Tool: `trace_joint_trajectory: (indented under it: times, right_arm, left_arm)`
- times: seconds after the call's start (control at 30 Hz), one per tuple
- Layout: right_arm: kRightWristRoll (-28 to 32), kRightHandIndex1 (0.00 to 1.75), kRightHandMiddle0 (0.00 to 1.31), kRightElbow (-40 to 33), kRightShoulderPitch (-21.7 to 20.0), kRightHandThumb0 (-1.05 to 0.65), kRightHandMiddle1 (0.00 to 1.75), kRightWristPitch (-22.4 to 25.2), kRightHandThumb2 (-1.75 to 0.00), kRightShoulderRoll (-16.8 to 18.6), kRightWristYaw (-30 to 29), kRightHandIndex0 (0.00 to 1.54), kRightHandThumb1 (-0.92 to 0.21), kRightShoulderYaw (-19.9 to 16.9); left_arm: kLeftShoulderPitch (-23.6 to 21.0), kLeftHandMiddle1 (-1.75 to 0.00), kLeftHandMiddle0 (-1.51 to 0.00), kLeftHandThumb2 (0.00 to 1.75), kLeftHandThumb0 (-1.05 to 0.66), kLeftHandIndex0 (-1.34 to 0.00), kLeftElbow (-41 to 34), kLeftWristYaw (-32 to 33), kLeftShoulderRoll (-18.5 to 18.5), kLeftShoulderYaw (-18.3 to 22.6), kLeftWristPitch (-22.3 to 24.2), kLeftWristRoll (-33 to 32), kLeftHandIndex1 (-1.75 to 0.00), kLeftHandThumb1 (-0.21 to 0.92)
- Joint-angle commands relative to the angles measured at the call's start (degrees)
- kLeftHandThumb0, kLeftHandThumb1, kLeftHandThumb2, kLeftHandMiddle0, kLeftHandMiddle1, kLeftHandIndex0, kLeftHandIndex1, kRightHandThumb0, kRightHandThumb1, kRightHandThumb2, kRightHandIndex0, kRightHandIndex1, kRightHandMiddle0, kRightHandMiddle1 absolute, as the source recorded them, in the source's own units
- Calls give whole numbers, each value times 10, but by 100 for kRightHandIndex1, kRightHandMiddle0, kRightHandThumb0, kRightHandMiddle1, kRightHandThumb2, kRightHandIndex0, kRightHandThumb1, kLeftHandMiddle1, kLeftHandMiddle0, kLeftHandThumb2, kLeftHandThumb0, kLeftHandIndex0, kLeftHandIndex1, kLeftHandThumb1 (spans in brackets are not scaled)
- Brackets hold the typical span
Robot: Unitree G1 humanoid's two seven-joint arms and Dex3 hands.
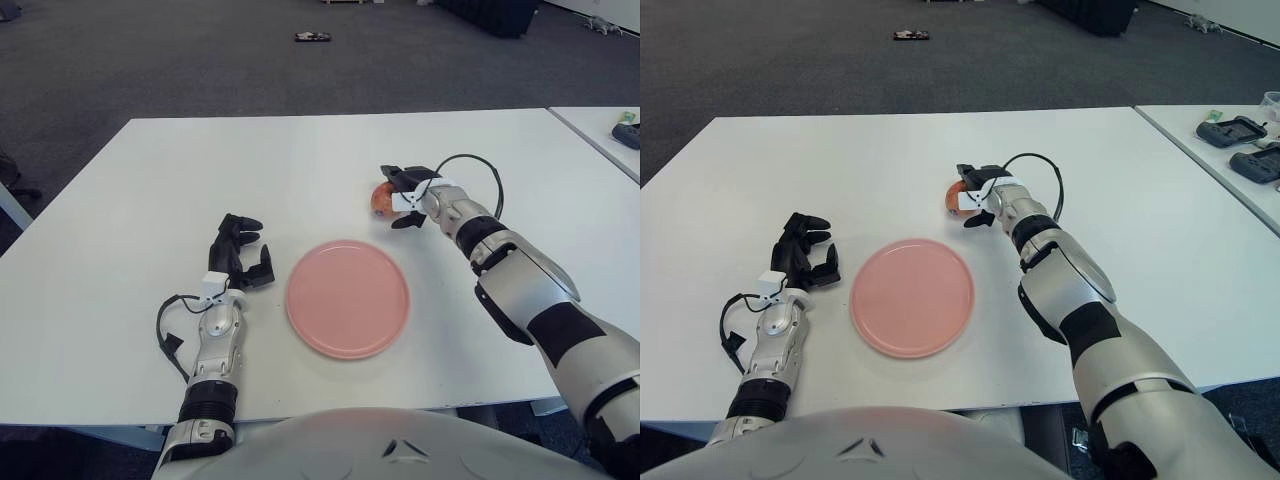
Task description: Put the apple into the plate.
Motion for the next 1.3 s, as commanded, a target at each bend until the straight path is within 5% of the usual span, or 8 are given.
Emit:
trace_joint_trajectory:
  times: [0.0, 0.23, 0.53, 0.83, 1.27]
  right_arm:
    - [-14, 53, 0, 26, 59, -72, 78, -9, -110, 14, 24, 1, -24, 14]
    - [-17, 127, 0, 26, 63, -64, 138, -24, -121, 3, 12, 0, -21, 16]
    - [-37, 161, 0, 25, 58, -61, 170, -47, -121, -6, -18, 2, -36, 39]
    - [-54, 172, 35, 26, 52, -42, 174, -52, -97, -10, -25, 19, -59, 58]
    - [-66, 174, 38, 26, 49, -40, 175, -53, -94, -9, -43, 19, -61, 74]
  left_arm:
    - [31, -175, -70, 151, -1, -54, 18, 1, -5, -1, 24, -1, -172, 16]
    - [33, -175, -68, 148, -1, -52, 10, 4, -5, 0, 38, -1, -173, 18]
    - [32, -175, -67, 147, -1, -50, 13, 2, -4, 1, 39, 0, -173, 20]
    - [30, -175, -68, 147, -1, -51, 14, 0, -7, 3, 40, -7, -172, 19]
    - [32, -175, -66, 146, -1, -49, 9, -3, -8, 4, 44, -11, -174, 21]
